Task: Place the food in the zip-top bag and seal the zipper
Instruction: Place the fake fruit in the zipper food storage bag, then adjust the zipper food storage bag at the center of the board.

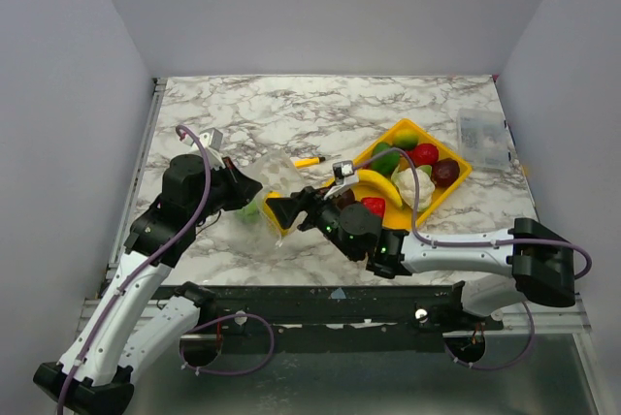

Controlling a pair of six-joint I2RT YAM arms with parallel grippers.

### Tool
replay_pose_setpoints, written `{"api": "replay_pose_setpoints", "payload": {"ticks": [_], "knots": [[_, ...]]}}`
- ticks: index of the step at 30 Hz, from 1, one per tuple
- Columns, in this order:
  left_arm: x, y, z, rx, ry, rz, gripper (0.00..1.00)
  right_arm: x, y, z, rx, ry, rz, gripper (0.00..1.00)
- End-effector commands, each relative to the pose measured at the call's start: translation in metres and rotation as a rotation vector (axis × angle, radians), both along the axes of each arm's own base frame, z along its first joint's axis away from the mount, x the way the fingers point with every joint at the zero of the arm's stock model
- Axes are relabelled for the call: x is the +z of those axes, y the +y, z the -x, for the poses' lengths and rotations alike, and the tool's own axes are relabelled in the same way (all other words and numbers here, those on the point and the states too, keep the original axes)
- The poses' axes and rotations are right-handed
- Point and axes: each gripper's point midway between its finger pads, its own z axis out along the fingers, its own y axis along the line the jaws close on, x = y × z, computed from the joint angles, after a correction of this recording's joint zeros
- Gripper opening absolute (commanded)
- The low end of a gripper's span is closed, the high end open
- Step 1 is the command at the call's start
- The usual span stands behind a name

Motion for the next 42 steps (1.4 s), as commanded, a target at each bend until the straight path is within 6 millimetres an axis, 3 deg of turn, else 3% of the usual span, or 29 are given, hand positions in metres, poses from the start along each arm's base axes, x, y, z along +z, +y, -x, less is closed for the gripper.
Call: {"api": "replay_pose_setpoints", "payload": {"ticks": [1,5,11,14,18,21,25,28,30,31,34,37,39,42], "knots": [[0.004,0.003,-0.001,0.023,-0.021,0.007,0.00,0.002,-0.004,0.000,-0.031,0.071,0.045,0.84],[0.005,0.003,-0.001,0.017,-0.026,0.003,0.00,0.005,-0.009,-0.004,-0.064,0.084,0.112,0.86],[0.003,0.006,0.000,0.020,-0.033,-0.017,0.00,0.019,-0.045,-0.017,-0.174,0.100,0.242,0.85],[0.002,0.006,0.001,0.018,-0.034,-0.019,0.00,0.019,-0.066,-0.018,-0.179,0.111,0.279,0.83],[0.002,0.006,0.001,0.011,-0.037,-0.026,0.00,0.010,-0.070,-0.016,-0.138,0.123,0.337,0.83],[0.001,0.007,0.001,0.007,-0.034,-0.036,0.00,-0.005,-0.055,-0.012,-0.070,0.133,0.374,0.80],[0.000,0.006,0.004,-0.003,-0.027,-0.043,0.00,-0.034,-0.029,-0.017,-0.028,0.155,0.466,0.60],[-0.001,0.006,0.007,-0.016,-0.021,-0.049,0.00,-0.036,-0.005,-0.018,0.031,0.135,0.521,0.35],[0.004,0.009,0.012,-0.017,-0.013,-0.061,0.00,-0.027,0.011,-0.015,0.059,0.120,0.589,0.07],[0.011,0.011,0.016,-0.021,-0.015,-0.068,0.00,-0.013,0.022,-0.010,0.051,0.093,0.617,0.01],[0.035,0.021,0.030,-0.018,-0.053,-0.080,0.00,0.016,0.044,0.009,0.049,0.046,0.693,0.00],[0.049,0.026,0.039,0.000,-0.079,-0.058,0.00,0.027,0.059,0.020,0.114,0.084,0.666,0.00],[0.044,0.029,0.039,0.022,-0.072,-0.058,0.00,0.028,0.064,0.026,0.147,0.087,0.622,0.00],[0.012,0.032,0.030,0.070,-0.016,-0.076,0.00,0.019,0.067,0.030,0.170,0.098,0.571,0.00]]}}
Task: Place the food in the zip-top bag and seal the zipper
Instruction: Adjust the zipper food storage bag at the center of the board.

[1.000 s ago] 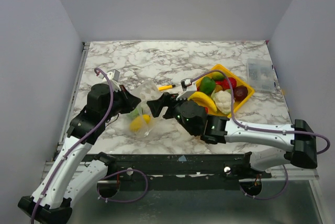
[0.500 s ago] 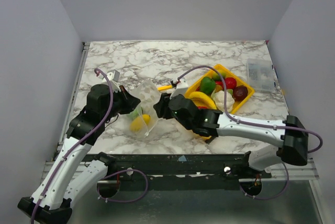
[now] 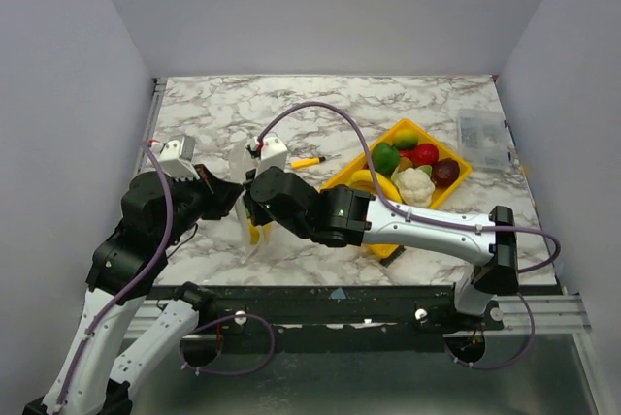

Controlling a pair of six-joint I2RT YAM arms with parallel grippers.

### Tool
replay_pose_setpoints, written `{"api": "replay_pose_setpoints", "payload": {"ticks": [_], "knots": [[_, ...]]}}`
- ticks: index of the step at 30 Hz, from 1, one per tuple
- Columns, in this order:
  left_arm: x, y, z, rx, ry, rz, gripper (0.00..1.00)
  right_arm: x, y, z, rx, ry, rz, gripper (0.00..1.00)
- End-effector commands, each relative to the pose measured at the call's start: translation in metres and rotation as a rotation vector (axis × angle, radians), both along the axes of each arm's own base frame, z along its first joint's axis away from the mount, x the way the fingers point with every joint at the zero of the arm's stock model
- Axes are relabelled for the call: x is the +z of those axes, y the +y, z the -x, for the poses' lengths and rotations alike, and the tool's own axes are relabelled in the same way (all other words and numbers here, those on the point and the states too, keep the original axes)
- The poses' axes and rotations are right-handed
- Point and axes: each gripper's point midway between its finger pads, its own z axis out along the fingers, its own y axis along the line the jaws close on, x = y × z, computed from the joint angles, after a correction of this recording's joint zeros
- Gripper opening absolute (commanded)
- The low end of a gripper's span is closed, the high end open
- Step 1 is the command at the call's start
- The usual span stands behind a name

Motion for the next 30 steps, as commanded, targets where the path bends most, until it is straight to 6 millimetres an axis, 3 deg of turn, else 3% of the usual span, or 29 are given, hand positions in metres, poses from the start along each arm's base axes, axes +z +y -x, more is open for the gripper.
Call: {"api": "replay_pose_setpoints", "payload": {"ticks": [1,4,6,8,13,15,18,24,27,30], "knots": [[-0.059,0.003,-0.009,0.056,0.136,-0.046,0.00,-0.027,0.002,0.012,0.055,0.060,-0.001,0.00],[-0.099,0.000,-0.013,0.049,0.231,-0.085,0.00,-0.052,0.002,0.006,0.039,0.085,0.019,0.00],[-0.104,0.000,-0.014,0.044,0.262,-0.109,0.00,-0.068,-0.004,-0.005,0.007,0.121,0.035,0.00],[-0.089,0.005,-0.014,0.058,0.236,-0.118,0.00,-0.065,-0.009,-0.010,-0.001,0.130,0.021,0.00],[-0.020,0.014,-0.005,0.075,0.028,-0.051,0.00,-0.015,-0.012,-0.008,0.028,0.091,-0.070,0.00],[-0.010,0.013,0.000,0.062,0.007,-0.025,0.00,-0.001,-0.013,-0.004,0.050,0.086,-0.116,0.00],[-0.024,0.008,-0.002,0.047,0.041,-0.023,0.00,0.005,-0.015,-0.001,0.060,0.078,-0.160,0.00],[-0.060,0.009,-0.009,0.072,0.110,-0.059,0.00,-0.029,-0.019,-0.005,0.042,0.110,-0.140,0.01],[-0.061,0.011,-0.010,0.080,0.105,-0.069,0.00,-0.036,-0.018,-0.005,0.047,0.125,-0.123,0.11],[-0.059,0.012,-0.012,0.084,0.095,-0.077,0.00,-0.028,-0.023,-0.006,0.044,0.112,-0.119,0.22]]}}
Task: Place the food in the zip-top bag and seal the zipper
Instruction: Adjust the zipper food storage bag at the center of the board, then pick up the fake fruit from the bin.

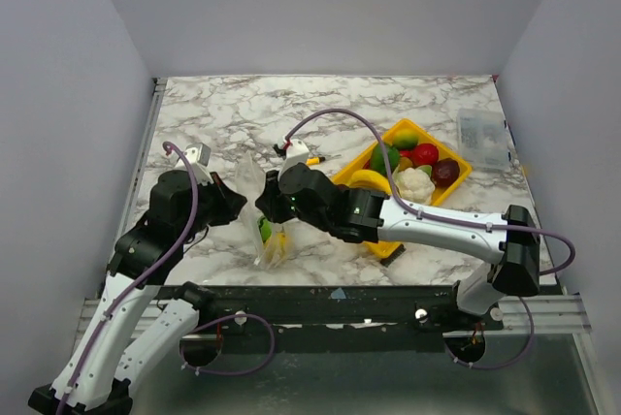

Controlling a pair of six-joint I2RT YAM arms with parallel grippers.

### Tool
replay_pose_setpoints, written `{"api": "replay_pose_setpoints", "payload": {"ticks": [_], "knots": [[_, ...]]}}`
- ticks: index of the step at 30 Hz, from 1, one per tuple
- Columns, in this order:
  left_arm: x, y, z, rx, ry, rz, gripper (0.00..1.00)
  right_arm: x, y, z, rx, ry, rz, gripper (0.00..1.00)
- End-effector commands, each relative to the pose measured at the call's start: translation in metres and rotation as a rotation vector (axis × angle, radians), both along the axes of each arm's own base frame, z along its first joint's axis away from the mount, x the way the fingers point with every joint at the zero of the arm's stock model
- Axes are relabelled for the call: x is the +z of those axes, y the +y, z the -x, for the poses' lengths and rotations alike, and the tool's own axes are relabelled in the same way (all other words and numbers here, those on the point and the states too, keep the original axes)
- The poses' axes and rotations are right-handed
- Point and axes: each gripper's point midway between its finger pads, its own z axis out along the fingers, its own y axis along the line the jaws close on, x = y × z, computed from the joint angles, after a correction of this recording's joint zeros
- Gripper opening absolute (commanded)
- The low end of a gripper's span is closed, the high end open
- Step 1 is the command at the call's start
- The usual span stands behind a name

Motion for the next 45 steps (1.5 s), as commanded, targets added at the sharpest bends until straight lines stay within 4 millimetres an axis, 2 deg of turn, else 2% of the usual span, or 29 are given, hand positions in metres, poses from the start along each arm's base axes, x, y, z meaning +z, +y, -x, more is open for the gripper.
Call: {"api": "replay_pose_setpoints", "payload": {"ticks": [1,4,7,10,13,17,21,25,28,30,34,42,45], "knots": [[0.009,0.006,-0.005,0.029,-0.045,-0.011,0.00,0.013,-0.003,0.000,0.006,-0.009,-0.023,0.26],[0.008,0.004,-0.005,0.019,-0.040,-0.004,0.00,0.028,-0.015,0.000,-0.014,-0.027,-0.027,0.35],[0.006,0.000,-0.005,0.007,-0.032,0.005,0.00,0.046,-0.034,-0.003,-0.059,-0.053,-0.030,0.49],[0.008,-0.001,-0.007,0.004,-0.035,0.004,0.00,0.059,-0.062,-0.009,-0.130,-0.093,-0.030,0.58],[0.013,-0.001,-0.009,0.001,-0.046,-0.001,0.00,0.060,-0.094,-0.020,-0.208,-0.110,-0.025,0.63],[0.021,-0.001,-0.012,-0.004,-0.065,-0.016,0.00,0.047,-0.144,-0.042,-0.313,-0.087,-0.019,0.65],[0.032,0.001,-0.014,-0.005,-0.088,-0.036,0.00,0.007,-0.186,-0.063,-0.400,-0.031,0.030,0.66],[0.037,0.001,-0.016,-0.011,-0.098,-0.041,0.00,-0.036,-0.213,-0.080,-0.462,0.034,0.108,0.66],[0.030,-0.005,-0.018,-0.031,-0.082,-0.032,0.00,-0.065,-0.215,-0.086,-0.453,0.068,0.174,0.69],[0.019,-0.014,-0.019,-0.065,-0.047,-0.018,0.00,-0.083,-0.206,-0.087,-0.410,0.090,0.219,0.75],[-0.002,-0.026,-0.019,-0.110,0.036,0.005,0.00,-0.103,-0.187,-0.093,-0.343,0.108,0.266,0.87],[-0.001,-0.029,-0.021,-0.115,0.028,0.015,0.00,-0.140,-0.180,-0.106,-0.331,0.125,0.375,0.89],[-0.001,-0.029,-0.021,-0.116,0.029,0.015,0.00,-0.148,-0.181,-0.111,-0.347,0.125,0.403,0.88]]}}
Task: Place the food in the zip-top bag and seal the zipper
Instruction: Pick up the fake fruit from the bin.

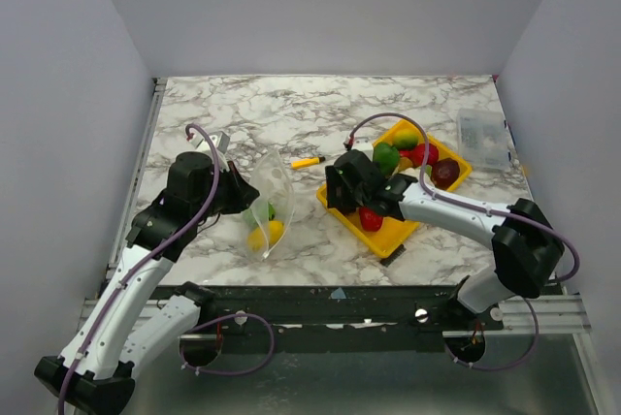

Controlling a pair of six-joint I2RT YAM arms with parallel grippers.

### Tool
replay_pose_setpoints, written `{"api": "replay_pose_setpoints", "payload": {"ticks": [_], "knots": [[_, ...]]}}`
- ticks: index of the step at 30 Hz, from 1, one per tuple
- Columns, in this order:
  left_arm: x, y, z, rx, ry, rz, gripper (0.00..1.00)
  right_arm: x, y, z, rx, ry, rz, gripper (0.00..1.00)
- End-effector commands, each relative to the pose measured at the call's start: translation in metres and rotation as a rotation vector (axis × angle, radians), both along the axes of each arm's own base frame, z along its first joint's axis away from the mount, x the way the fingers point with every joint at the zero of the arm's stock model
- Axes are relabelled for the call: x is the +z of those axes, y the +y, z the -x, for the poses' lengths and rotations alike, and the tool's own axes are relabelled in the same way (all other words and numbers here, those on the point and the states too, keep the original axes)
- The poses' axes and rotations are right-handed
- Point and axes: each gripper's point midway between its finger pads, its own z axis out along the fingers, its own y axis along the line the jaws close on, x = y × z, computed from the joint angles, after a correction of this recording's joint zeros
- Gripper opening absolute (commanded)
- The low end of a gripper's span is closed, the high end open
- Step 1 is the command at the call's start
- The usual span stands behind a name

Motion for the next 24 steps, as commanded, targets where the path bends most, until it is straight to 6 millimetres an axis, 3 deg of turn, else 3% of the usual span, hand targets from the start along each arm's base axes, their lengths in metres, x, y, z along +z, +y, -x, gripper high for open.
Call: {"api": "replay_pose_setpoints", "payload": {"ticks": [1,7,14,17,24], "knots": [[0.011,-0.004,0.000,-0.018,-0.031,0.030,0.00,0.002,0.009,-0.014,0.010,-0.031,0.012,0.88],[0.009,-0.004,0.000,-0.018,-0.031,0.029,0.00,-0.014,0.011,-0.023,-0.005,-0.022,0.035,0.88],[0.007,-0.003,0.002,-0.019,-0.029,0.030,0.00,-0.034,0.015,-0.027,-0.030,0.026,0.018,0.77],[0.007,-0.003,0.004,-0.021,-0.031,0.033,0.00,-0.038,0.012,-0.028,-0.050,0.027,0.025,0.73],[0.004,-0.003,0.006,-0.026,-0.031,0.033,0.00,-0.043,0.006,-0.027,-0.063,0.026,0.045,0.72]]}}
